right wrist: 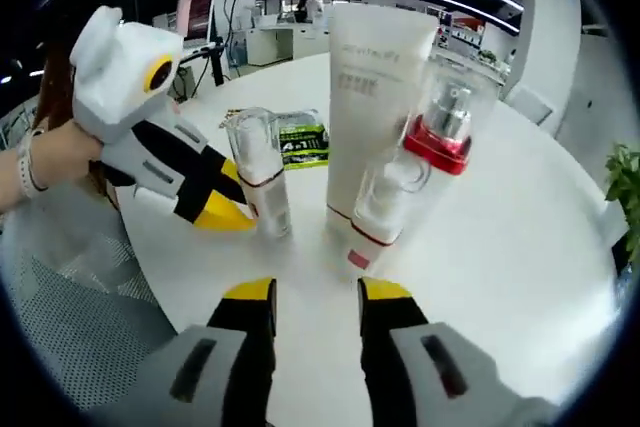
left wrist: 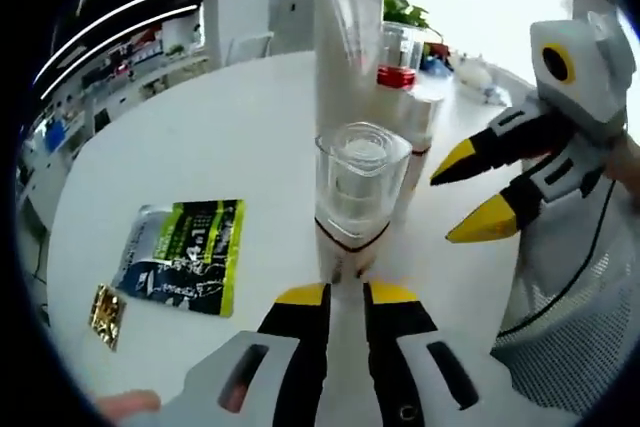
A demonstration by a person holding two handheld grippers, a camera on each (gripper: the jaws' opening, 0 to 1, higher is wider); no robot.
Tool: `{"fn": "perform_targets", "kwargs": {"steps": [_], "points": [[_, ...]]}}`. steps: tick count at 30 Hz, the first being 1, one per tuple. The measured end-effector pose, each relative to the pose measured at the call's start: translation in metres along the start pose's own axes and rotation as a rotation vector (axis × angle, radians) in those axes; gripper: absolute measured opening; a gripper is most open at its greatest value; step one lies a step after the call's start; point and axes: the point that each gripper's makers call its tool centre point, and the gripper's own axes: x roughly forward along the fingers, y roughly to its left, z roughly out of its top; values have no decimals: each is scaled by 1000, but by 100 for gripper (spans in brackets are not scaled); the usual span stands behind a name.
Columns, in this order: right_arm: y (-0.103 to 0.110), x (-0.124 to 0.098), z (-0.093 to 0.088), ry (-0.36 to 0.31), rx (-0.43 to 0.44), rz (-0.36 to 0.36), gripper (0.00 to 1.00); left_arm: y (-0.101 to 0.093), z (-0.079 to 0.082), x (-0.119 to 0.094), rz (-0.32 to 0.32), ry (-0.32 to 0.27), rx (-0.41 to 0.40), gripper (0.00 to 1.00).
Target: Arrange the skincare products in the storage area until every visible bottle or jar stands upright without overlapping.
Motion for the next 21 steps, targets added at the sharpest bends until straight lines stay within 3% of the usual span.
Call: {"fn": "perform_targets", "kwargs": {"steps": [5, 21], "points": [[-4, -3, 4, -27, 6, -27, 42, -2, 1, 2, -13, -10, -43, 10], [-23, -12, 16, -84, -24, -122, 72, -6, 11, 13, -7, 1, -36, 8]]}}
